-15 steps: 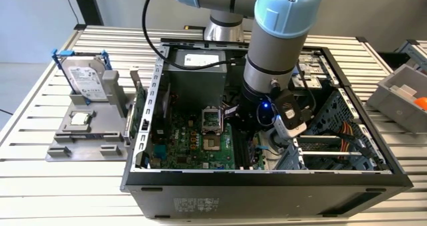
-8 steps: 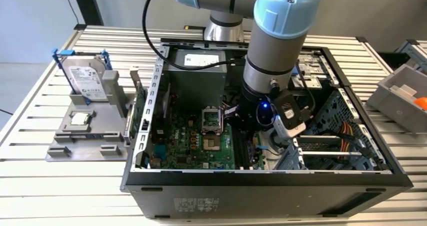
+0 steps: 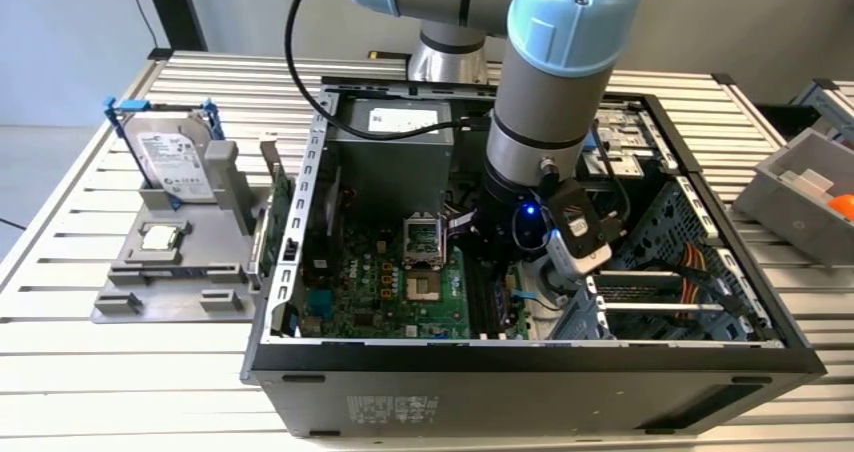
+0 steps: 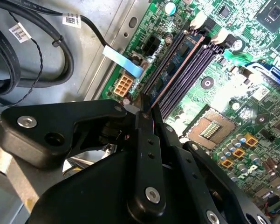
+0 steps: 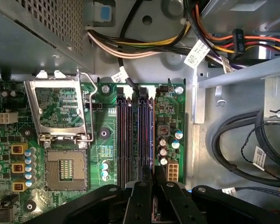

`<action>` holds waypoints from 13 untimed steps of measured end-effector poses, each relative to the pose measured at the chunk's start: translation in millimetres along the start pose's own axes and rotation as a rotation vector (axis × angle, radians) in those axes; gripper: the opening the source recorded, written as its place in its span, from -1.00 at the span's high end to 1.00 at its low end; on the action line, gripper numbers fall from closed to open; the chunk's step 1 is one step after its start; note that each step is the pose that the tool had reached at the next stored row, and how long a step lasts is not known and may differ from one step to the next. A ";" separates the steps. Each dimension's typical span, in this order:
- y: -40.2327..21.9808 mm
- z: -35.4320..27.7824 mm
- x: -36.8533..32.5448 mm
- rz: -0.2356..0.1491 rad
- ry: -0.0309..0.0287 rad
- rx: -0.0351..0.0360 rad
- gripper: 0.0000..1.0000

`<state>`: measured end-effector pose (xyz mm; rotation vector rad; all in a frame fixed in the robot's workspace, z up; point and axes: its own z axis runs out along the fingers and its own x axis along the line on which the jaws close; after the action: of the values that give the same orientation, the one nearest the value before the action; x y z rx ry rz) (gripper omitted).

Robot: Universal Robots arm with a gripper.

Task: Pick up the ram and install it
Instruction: 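Insert the ram into the slot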

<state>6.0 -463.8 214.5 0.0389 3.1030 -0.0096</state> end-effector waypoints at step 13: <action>0.0 0.0 0.0 0.000 0.0000 -0.0002 1.00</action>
<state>5.9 -463.8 214.5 0.0390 3.1030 -0.0092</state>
